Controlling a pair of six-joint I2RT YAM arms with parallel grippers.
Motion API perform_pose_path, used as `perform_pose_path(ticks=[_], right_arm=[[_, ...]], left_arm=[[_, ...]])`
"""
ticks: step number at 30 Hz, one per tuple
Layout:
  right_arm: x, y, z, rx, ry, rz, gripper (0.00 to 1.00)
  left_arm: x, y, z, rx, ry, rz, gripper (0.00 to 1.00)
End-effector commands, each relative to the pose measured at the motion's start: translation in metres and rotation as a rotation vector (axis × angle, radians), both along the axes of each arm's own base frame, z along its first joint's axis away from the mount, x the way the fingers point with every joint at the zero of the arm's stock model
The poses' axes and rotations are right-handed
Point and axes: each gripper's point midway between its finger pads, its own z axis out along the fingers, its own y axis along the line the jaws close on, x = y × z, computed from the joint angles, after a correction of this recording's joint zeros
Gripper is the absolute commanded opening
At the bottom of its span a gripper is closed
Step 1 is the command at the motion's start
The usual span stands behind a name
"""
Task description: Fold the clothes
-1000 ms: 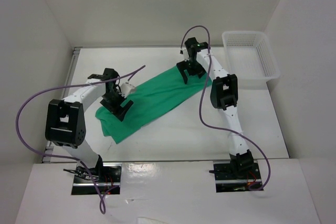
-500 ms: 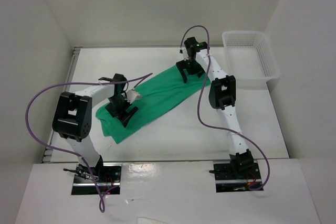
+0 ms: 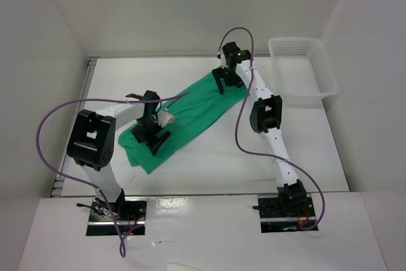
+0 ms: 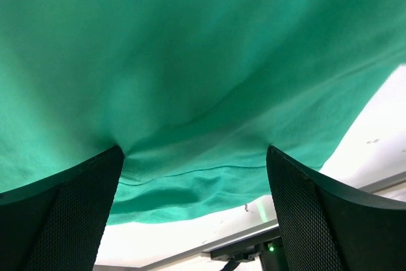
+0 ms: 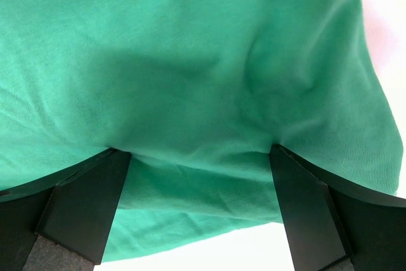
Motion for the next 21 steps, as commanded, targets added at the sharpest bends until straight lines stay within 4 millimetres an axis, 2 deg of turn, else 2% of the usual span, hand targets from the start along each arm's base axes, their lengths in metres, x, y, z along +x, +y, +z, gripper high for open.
perform_pose_path(ticks=[1, 9, 12, 13, 16, 17, 18, 19, 21], right_arm=[[0.027, -0.006, -0.001, -0.008, -0.097, -0.054, 0.99], [0.056, 0.007, 0.029, 0.06, -0.241, -0.046, 0.99], [0.066, 0.01, 0.04, 0.077, -0.293, -0.047, 0.99], [0.068, 0.012, 0.035, 0.088, -0.292, -0.04, 0.99], [0.072, 0.014, 0.039, 0.096, -0.317, -0.04, 0.99], [0.073, 0.016, 0.034, 0.103, -0.313, -0.036, 0.99], [0.073, 0.022, 0.039, 0.109, -0.327, -0.026, 0.99], [0.073, 0.022, 0.033, 0.106, -0.317, -0.026, 0.99], [0.073, 0.026, 0.036, 0.103, -0.327, -0.022, 0.99]], left_arm=[[-0.018, -0.02, -0.008, -0.034, 0.099, -0.05, 0.99], [-0.027, -0.052, -0.022, -0.024, 0.182, -0.244, 0.99], [-0.029, -0.068, -0.02, -0.038, 0.204, -0.308, 0.99], [-0.023, -0.074, -0.016, -0.061, 0.192, -0.319, 0.99], [-0.033, -0.091, -0.014, -0.093, 0.231, -0.365, 0.99], [-0.035, -0.095, -0.013, -0.099, 0.245, -0.382, 0.99], [-0.04, -0.099, -0.016, -0.105, 0.263, -0.392, 0.99], [-0.045, -0.103, -0.02, -0.097, 0.277, -0.413, 0.99], [-0.05, -0.107, -0.023, -0.1, 0.292, -0.439, 0.99]])
